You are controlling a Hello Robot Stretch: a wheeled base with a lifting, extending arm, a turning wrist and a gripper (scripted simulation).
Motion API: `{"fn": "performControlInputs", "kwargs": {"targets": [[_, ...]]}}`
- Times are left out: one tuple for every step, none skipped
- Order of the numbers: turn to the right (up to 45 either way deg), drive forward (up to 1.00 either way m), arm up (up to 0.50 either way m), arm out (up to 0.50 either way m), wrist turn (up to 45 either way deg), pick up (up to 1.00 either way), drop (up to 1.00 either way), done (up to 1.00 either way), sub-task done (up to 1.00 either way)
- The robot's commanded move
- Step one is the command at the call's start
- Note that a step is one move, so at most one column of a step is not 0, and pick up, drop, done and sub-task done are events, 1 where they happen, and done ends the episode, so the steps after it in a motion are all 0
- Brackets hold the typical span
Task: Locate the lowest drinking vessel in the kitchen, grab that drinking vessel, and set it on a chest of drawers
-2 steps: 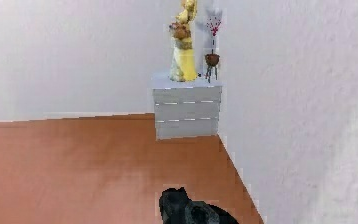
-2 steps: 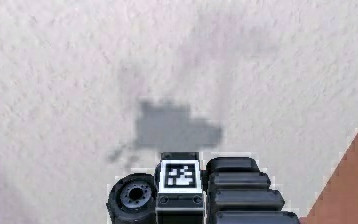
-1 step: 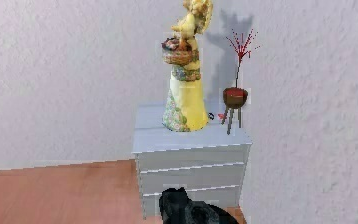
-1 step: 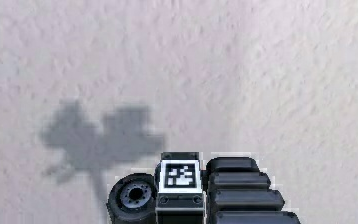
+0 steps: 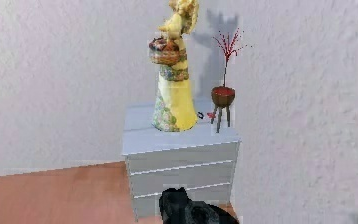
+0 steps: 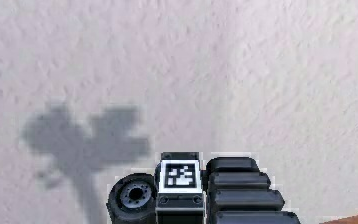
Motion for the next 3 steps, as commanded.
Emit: {"fn": "performControlInputs", "kwargs": {"targets": [[0.0, 0.45, 0.00, 0.00, 0.0, 0.00, 0.00, 0.00, 0.00], [45.0, 0.00, 0.00, 0.00, 0.0, 0.00, 0.00, 0.00, 0.00], [45.0, 0.00, 0.00, 0.00, 0.0, 0.00, 0.00, 0.00, 0.00]]}}
